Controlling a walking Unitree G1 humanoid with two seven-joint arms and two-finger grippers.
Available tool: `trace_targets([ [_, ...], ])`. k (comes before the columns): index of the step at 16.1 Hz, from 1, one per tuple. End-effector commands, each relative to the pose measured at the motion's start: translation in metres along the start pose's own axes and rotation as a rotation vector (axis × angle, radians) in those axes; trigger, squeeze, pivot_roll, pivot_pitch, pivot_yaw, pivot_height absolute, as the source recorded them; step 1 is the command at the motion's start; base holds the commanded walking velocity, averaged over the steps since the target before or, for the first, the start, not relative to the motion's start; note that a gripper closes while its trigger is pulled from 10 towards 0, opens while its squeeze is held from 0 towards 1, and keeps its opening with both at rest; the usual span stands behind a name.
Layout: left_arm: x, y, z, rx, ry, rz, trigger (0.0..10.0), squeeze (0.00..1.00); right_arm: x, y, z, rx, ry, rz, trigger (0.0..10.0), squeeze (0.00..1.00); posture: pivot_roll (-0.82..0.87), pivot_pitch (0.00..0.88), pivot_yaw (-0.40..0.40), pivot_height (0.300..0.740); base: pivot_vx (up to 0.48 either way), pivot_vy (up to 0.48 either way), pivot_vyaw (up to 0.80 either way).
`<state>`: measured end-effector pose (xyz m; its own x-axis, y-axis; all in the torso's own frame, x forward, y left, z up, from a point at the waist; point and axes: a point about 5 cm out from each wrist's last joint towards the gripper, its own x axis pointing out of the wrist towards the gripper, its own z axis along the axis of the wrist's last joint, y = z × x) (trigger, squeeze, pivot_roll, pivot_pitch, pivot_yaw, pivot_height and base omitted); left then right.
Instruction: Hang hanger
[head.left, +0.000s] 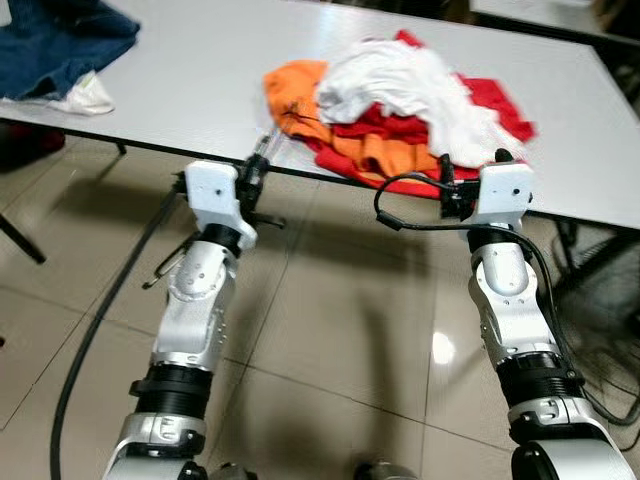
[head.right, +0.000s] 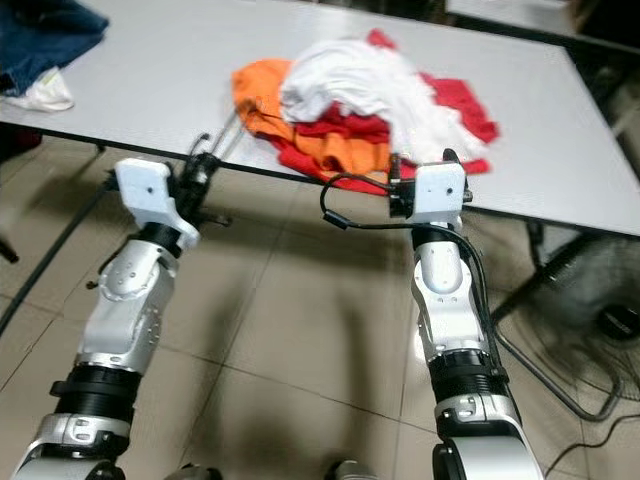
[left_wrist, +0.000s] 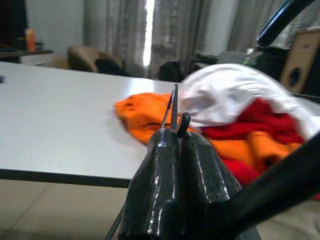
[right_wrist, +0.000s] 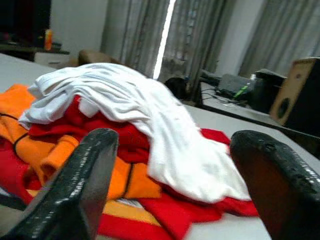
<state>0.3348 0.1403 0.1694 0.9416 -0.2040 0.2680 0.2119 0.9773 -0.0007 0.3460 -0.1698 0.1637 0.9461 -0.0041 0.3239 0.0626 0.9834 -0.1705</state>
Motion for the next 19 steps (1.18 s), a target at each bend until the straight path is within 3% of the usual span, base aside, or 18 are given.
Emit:
trace_targets([
  [1,0.005,-0.006,0.006,0.003,-0.026,-0.015,10.0,0.00,0.003,-0.007,0.003,-0.002,-0.021,-0.013,10.0,1.00,-0.10,0.112,-0.060,0.740,0.461,0.000,0.00],
  [5,0.005,-0.013,0.003,0.010,-0.009,-0.057,10.0,0.00,0.003,-0.009,0.001,0.033,-0.005,-0.026,10.0,1.00,-0.10,0.112,-0.060,0.740,0.458,0.000,0.00],
  [9,0.004,-0.013,-0.001,0.041,0.020,-0.066,10.0,0.00,0.001,-0.014,-0.010,0.176,0.069,-0.094,10.0,1.00,-0.09,0.114,-0.057,0.740,0.458,0.000,0.00],
  [11,0.005,-0.009,-0.003,0.118,0.052,-0.075,10.0,0.00,0.000,-0.011,-0.012,0.133,0.072,-0.111,10.0,1.00,-0.08,0.113,-0.028,0.740,0.450,0.000,0.00],
  [12,0.006,-0.006,-0.001,0.120,0.048,-0.068,10.0,0.00,0.001,-0.011,-0.012,0.126,0.075,-0.121,10.0,0.91,-0.08,0.115,-0.019,0.740,0.000,0.000,0.00],
  [13,0.008,-0.002,0.000,0.122,0.054,-0.046,10.0,0.00,0.002,-0.010,-0.011,0.117,0.068,-0.117,10.0,0.00,-0.08,0.116,-0.015,0.740,0.000,0.000,0.00],
  [16,0.011,0.000,0.004,0.080,0.027,-0.036,10.0,0.00,0.007,-0.012,0.001,0.072,0.014,-0.097,10.0,0.00,-0.09,0.115,-0.015,0.740,0.000,0.000,0.00],
  [19,0.012,-0.009,0.008,0.086,-0.003,-0.067,10.0,0.00,0.022,-0.025,0.024,0.052,-0.070,-0.126,10.0,0.00,-0.10,0.111,-0.023,0.740,0.480,0.000,0.00],
])
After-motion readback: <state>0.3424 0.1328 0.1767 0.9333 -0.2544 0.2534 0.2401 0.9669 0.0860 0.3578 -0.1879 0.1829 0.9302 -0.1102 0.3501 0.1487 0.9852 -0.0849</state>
